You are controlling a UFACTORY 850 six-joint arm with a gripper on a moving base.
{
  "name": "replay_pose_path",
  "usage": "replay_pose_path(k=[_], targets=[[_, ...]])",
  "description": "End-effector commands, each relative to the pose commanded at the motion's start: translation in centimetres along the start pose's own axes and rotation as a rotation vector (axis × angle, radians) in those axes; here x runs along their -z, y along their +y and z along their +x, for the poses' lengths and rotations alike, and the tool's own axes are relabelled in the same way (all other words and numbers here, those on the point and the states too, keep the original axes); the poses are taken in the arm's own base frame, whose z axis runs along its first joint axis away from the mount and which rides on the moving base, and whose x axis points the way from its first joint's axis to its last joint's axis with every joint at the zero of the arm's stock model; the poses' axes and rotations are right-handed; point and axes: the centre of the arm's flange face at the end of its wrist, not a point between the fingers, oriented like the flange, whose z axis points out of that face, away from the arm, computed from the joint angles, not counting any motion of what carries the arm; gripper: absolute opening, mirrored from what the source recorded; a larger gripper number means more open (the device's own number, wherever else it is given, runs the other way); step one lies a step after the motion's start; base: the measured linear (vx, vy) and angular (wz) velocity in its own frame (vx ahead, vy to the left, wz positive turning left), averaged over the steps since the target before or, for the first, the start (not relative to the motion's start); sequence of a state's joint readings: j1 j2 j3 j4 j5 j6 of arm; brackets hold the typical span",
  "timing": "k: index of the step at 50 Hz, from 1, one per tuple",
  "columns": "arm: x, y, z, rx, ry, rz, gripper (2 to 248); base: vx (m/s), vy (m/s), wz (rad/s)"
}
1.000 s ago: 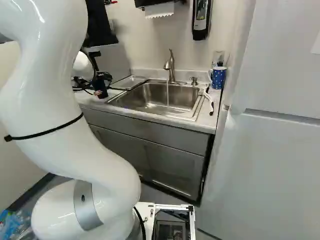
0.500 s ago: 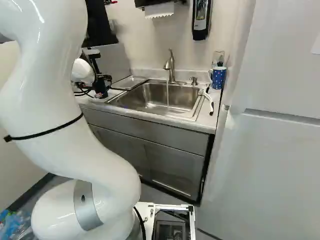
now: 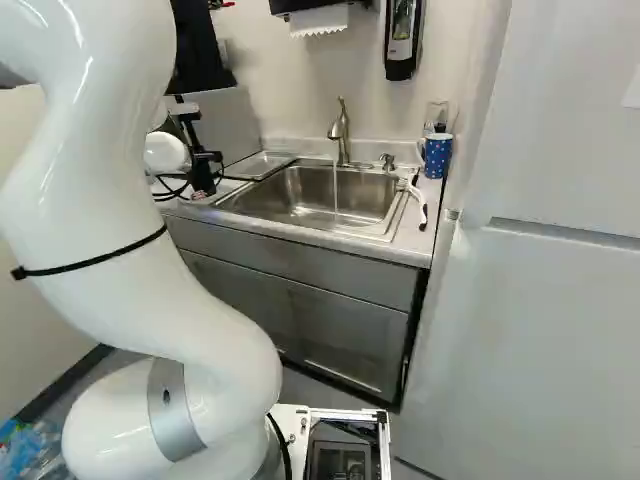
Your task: Rinse the cup and place it in the tray
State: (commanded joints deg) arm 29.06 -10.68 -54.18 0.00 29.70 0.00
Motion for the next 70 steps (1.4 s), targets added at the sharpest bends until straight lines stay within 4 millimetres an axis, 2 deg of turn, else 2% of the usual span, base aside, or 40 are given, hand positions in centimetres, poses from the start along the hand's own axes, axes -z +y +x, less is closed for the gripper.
replay_pose_path(k=[21,70], targets=[[-0.1,1.1,-1.4,-0.005,0.060,-0.019,247,0.000,0.000,0.000],[-1.8,1.1,-4.8,-0.004,0.154,-0.019,247,0.000,0.000,0.000]])
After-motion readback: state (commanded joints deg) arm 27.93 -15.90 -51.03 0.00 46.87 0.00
